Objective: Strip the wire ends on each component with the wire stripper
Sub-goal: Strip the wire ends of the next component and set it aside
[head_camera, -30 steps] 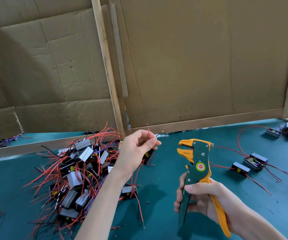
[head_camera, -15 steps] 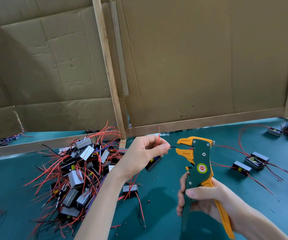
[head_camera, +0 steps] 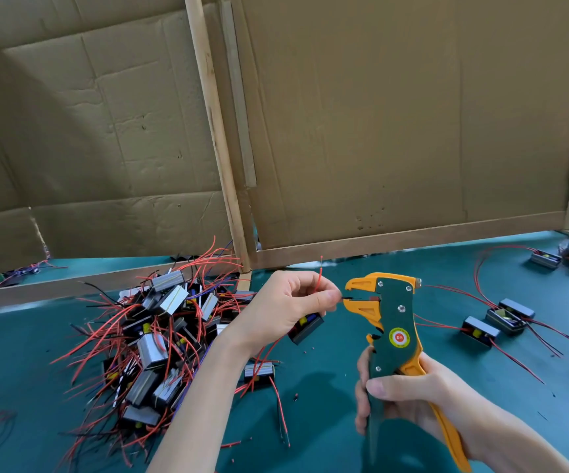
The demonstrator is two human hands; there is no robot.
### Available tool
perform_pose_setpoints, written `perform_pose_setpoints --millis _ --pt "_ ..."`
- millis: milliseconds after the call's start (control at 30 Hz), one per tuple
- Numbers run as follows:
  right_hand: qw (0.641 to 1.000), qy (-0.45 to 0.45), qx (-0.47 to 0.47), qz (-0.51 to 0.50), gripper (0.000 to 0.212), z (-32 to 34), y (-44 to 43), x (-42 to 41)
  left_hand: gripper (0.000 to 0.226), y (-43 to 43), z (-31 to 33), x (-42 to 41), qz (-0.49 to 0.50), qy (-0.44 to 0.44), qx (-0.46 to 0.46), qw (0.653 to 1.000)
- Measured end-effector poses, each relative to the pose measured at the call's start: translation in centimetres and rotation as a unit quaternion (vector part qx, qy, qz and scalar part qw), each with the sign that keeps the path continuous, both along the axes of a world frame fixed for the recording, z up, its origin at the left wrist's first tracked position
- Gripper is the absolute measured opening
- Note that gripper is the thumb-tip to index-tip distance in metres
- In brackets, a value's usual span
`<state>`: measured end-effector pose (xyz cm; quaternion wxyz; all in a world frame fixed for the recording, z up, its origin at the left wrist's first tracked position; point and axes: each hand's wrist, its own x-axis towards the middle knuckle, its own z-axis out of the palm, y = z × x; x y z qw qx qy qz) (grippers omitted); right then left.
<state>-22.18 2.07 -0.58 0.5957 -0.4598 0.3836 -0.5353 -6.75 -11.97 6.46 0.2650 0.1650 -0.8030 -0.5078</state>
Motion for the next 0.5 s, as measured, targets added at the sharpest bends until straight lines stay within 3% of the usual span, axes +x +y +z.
perform_pose_setpoints --millis 333,500 --pt "0.997 0.046 0.037 -0.046 0.034 0.1 0.4 0.4 0.013 -0.8 -0.3 0.3 -0.02 -0.018 -0.013 1.0" --pt "0.988 0.041 0.039 -0.144 0.044 -0.3 0.2 1.7 0.013 -1.3 -1.8 -0.1 -0.029 0.038 0.092 0.995"
